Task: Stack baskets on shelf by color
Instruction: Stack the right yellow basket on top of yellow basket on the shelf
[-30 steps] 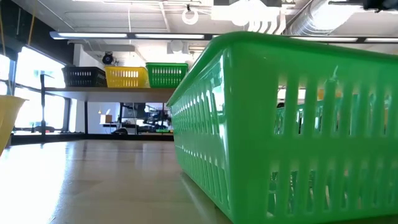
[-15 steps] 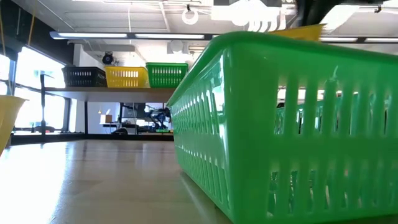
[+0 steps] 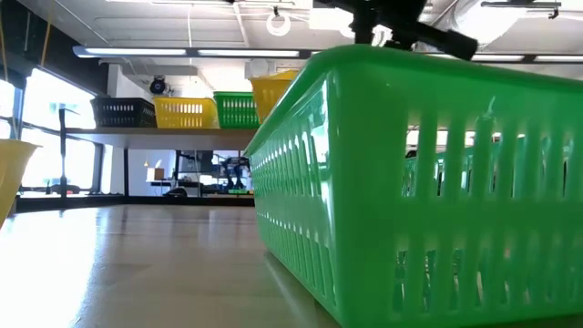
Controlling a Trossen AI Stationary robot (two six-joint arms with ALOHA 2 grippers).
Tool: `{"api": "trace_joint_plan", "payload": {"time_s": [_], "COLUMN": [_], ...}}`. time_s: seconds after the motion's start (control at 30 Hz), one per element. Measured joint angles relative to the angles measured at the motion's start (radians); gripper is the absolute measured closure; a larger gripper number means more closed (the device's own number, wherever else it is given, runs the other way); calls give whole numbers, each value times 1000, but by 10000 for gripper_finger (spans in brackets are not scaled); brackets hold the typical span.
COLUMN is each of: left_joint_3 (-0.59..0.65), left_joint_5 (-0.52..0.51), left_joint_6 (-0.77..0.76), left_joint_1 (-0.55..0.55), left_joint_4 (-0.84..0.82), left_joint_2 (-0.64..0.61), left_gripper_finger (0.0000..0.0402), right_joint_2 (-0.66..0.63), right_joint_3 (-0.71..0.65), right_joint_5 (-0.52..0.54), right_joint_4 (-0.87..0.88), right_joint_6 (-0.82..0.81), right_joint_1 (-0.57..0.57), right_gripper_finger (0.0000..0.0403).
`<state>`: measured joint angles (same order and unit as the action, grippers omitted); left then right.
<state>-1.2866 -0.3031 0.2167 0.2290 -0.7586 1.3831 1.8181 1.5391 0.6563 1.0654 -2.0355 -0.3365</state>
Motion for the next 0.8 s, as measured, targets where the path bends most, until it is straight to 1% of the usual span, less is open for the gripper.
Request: {"api": "trace_joint_plan", "payload": {"time_s": [0.27,0.4,0.6,0.8], "left_joint_3": [0,0,0,0], "left_joint_5": [-8,-39,-91,-129], "left_joint_6": [53,82,103,120], "left_joint_1": [25,29,29,29], "left_joint_4": [-10,-10,3,-10], "left_joint_2": [77,112,160,185], "left_gripper_finger": [253,253,253,253], "right_joint_2": [9,9,9,9], "right_joint_3": [0,0,0,42], "right_joint_5": [71,78,119,134], "right_joint_4": [-76,-110,-159,-158], "right_joint_6": [29,34,53,96], "right_joint_1": [10,10,10,2], "right_gripper_finger": [403,403,403,403]}}
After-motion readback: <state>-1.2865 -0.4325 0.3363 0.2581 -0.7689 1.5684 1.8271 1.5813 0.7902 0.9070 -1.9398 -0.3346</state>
